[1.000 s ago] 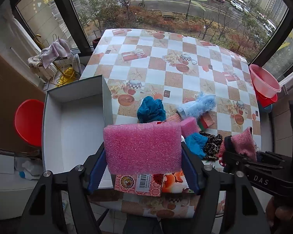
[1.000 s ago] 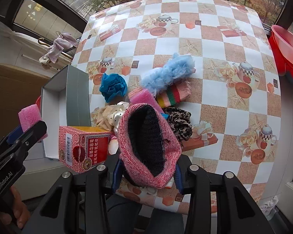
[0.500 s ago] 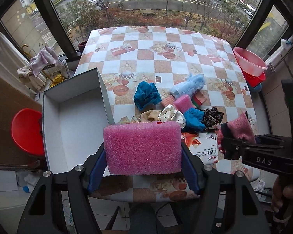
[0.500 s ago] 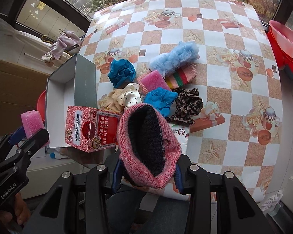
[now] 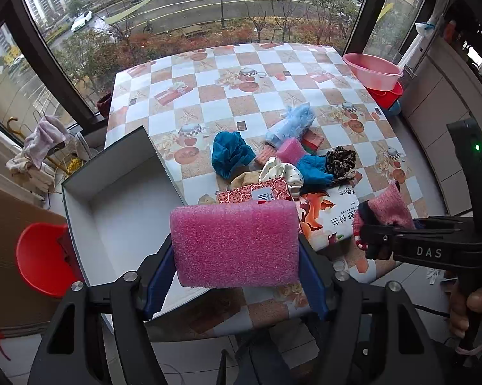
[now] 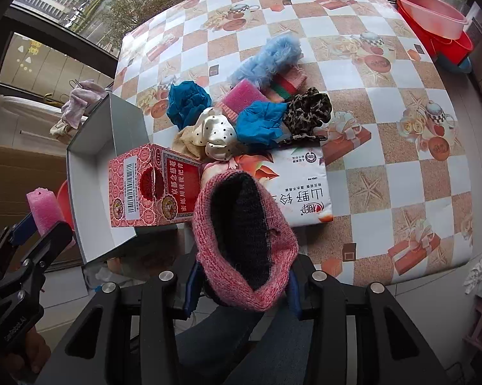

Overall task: Organize soft objects
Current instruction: 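Carry the pink sponge and knit hat with both tools over the white box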

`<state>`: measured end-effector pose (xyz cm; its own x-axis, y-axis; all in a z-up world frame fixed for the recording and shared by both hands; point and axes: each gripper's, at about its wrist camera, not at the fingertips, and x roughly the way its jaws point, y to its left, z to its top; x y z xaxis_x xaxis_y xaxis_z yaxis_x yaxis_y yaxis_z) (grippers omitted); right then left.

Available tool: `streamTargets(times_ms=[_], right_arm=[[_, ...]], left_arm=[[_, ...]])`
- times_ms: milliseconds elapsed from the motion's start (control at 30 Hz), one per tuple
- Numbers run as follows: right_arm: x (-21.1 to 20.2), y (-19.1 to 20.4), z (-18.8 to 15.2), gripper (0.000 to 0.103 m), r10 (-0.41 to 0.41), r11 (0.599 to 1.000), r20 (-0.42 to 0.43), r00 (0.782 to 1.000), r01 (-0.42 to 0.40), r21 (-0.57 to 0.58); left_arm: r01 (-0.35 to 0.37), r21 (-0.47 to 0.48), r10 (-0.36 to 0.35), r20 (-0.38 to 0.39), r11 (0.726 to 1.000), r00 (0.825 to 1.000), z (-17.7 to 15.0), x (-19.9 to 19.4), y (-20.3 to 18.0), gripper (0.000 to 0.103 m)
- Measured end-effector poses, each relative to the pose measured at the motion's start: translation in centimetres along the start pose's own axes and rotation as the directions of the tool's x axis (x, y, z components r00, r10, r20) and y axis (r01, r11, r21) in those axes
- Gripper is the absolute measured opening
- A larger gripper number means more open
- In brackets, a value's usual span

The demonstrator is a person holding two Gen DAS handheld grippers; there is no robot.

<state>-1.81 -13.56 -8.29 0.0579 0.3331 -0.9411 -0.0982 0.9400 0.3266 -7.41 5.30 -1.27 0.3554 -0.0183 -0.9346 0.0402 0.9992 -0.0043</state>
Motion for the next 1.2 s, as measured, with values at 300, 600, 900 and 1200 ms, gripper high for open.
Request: streamTargets(times_ms=[300,600,900,1200], right_arm=[[-0.7,2.0,-1.2,0.044,0.02,1.0,0.053,0.998,-0.021,0.012],[-1.6,4.0,-2.3,0.044,0.038,0.999,0.113,0.993,-0.036,-0.023],[-2.3,4.6,-2.7,0.044,0.031,0.999,0.161,0.987,-0.029,-0.016],[-2.1,7.4,-2.4,0.044,0.023,0.995,0.156,0.987,-0.007,-0.102]], left_arm=[[0.04,0.026,-0.04,0.01,0.999,0.999,-0.5,0.1,1.1,0.073],[0.06,0.028,-0.061,0.013,0.998,0.998,-1.1,0.1,1.9,0.073],[0.064,0.002,-0.064,0.018,0.998,0.998,-1.6,-0.1,3.2,0.073],[0.041,-0.079,-0.038,0.034,0.996,0.999,-2.3,-0.5,6.0,0.073]])
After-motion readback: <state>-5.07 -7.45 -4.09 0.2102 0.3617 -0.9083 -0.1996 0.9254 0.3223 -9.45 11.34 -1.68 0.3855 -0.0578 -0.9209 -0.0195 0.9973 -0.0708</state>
